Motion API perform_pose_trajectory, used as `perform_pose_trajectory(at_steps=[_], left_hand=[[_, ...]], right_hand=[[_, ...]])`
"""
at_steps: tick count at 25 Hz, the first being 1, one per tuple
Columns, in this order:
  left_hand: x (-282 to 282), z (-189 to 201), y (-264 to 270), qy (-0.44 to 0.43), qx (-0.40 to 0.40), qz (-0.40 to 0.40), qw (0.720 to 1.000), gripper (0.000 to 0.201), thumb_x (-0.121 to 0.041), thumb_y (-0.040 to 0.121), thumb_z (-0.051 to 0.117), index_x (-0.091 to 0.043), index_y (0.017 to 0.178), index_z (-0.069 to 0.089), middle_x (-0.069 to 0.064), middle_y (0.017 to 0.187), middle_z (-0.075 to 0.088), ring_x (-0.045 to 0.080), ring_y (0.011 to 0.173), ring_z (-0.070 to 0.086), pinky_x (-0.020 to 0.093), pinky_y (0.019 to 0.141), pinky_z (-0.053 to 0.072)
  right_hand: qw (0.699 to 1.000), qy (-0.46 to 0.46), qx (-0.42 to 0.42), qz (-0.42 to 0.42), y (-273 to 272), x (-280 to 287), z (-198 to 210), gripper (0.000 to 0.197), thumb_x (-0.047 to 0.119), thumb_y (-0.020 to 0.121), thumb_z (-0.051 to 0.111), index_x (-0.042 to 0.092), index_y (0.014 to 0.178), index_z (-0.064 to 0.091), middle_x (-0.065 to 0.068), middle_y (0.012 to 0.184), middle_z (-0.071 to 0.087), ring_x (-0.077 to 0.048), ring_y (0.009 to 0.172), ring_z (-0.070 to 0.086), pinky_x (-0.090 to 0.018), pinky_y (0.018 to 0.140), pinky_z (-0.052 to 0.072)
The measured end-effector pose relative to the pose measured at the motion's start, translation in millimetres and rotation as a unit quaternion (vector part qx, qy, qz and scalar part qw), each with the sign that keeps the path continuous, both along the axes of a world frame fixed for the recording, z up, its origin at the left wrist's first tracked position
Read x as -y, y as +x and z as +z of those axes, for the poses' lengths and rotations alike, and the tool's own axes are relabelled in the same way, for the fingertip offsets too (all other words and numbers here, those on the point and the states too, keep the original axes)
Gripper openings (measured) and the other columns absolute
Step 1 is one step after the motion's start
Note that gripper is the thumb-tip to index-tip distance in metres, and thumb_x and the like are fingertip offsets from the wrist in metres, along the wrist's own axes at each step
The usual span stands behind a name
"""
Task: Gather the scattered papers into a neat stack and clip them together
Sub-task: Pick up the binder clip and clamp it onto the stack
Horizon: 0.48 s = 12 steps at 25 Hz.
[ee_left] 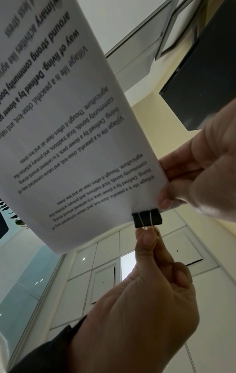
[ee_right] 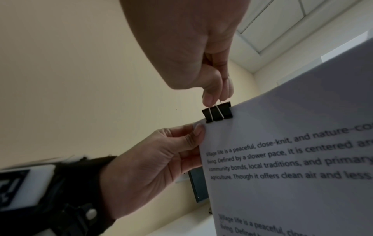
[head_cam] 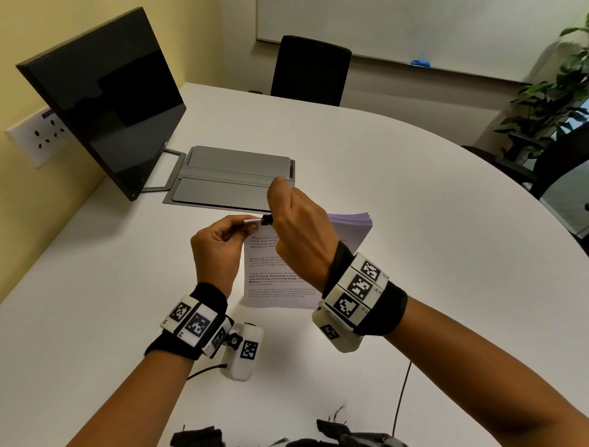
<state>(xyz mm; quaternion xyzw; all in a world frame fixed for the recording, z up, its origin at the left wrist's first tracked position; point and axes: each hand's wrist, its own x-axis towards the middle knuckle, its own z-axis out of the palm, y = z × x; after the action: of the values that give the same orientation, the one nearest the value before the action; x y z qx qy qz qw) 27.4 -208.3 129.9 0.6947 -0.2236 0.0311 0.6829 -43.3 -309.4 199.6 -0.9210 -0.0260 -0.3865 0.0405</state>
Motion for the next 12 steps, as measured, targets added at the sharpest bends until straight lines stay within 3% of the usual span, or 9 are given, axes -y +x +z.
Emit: perform_pose_trajectory(at_steps=[3, 6, 9, 11, 12], left_hand=[[0.8, 0.4, 0.3, -0.006, 0.003, 0.002, 1.000, 0.015, -0.004, 0.084, 0.062, -0.018, 0.086, 0.068, -0.013, 0.079, 0.066, -0.009, 0.072, 0.063, 0.004, 0.067, 0.048], [2.2, 0.8, 2.2, -0.009, 0.011, 0.001, 1.000, 0.016, -0.003, 0.084, 0.062, -0.018, 0.084, 0.068, -0.013, 0.079, 0.066, -0.007, 0.072, 0.064, 0.006, 0.068, 0.049], [2.4, -0.7, 3.5, -0.006, 0.017, -0.002, 1.000, 0.015, -0.004, 0.085, 0.062, -0.017, 0.087, 0.068, -0.013, 0.081, 0.067, -0.007, 0.075, 0.064, 0.007, 0.070, 0.050], [2.3, -1.5, 5.1, -0.010, 0.012, -0.006, 1.000, 0.015, -0.004, 0.084, 0.062, -0.018, 0.087, 0.068, -0.012, 0.082, 0.068, -0.005, 0.075, 0.065, 0.009, 0.071, 0.051], [2.8, -1.7, 6.6, -0.014, 0.007, -0.011, 1.000, 0.016, -0.004, 0.084, 0.063, -0.019, 0.087, 0.068, -0.011, 0.082, 0.068, -0.003, 0.075, 0.066, 0.010, 0.071, 0.051]], right_hand=[[1.000, -0.011, -0.013, 0.009, -0.5, 0.3, -0.9, 0.048, -0.022, 0.056, 0.055, 0.011, 0.083, 0.032, -0.004, 0.053, 0.043, -0.010, 0.046, 0.026, -0.019, 0.041, 0.026], [1.000, -0.011, -0.021, 0.014, -1.0, -1.1, -0.1, 0.051, -0.024, 0.052, 0.054, 0.011, 0.082, 0.032, 0.001, 0.060, 0.029, -0.010, 0.048, 0.025, -0.019, 0.042, 0.024], [0.999, 0.031, -0.041, 0.015, -1.1, 0.6, -4.3, 0.054, -0.026, 0.053, 0.057, 0.011, 0.086, 0.034, 0.001, 0.065, 0.033, -0.012, 0.052, 0.030, -0.019, 0.043, 0.022], [0.996, 0.059, -0.069, 0.021, -2.7, 2.9, -7.2, 0.051, -0.024, 0.058, 0.062, 0.007, 0.094, 0.042, -0.006, 0.073, 0.051, -0.018, 0.059, 0.046, -0.024, 0.048, 0.040], [0.994, 0.070, -0.077, 0.019, -3.9, 4.6, -6.2, 0.050, -0.020, 0.061, 0.066, 0.003, 0.100, 0.047, -0.011, 0.085, 0.060, -0.024, 0.070, 0.057, -0.030, 0.058, 0.051]])
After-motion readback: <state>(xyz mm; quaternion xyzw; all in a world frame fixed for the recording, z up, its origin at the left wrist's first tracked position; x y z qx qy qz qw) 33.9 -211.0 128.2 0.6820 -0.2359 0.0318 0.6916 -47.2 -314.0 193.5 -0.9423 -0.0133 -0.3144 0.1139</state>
